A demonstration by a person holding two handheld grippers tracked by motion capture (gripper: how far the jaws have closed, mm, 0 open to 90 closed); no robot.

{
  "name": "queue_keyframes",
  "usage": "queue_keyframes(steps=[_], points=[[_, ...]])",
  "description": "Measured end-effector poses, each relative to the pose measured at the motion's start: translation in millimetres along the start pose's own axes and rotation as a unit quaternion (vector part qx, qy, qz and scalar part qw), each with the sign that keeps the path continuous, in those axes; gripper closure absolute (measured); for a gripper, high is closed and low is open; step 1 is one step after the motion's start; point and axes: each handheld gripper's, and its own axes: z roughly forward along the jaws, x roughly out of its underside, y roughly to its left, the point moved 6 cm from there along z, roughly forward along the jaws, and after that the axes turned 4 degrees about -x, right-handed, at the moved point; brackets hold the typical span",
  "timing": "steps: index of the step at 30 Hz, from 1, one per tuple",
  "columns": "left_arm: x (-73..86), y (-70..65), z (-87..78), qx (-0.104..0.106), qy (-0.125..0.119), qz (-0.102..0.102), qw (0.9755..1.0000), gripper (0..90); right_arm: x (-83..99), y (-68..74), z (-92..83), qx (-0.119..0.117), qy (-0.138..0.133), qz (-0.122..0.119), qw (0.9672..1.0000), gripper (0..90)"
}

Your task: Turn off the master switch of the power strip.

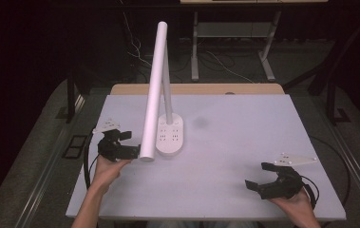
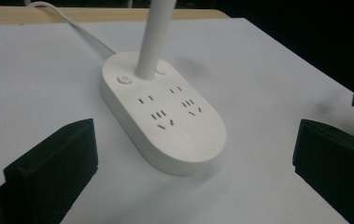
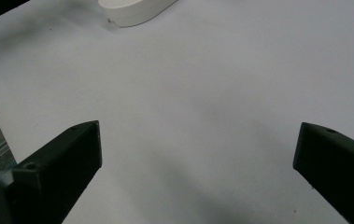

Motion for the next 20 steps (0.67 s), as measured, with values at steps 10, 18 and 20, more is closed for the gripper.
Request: queue_keyframes(steps=[10,18,20], points=[[30.6,-28.2,-3.6,0.025,-0.002,0.016,0.9995,0.0,0.1,-0.1,-0.6,0.001,-0.001,0.002,1.0,0.4],[45.8,-48.7,-0.7,0.045,0.017,0.043,0.9979,0.0,-0.2,-0.2,-1.4,-0.001,-0.003,0.002,1.0,0.4],[46.7,-49.8,0.4,0.046,0.019,0.045,0.9977,0.0,-0.4,-0.4,-1.6,-0.001,-0.004,0.004,1.0,0.4]])
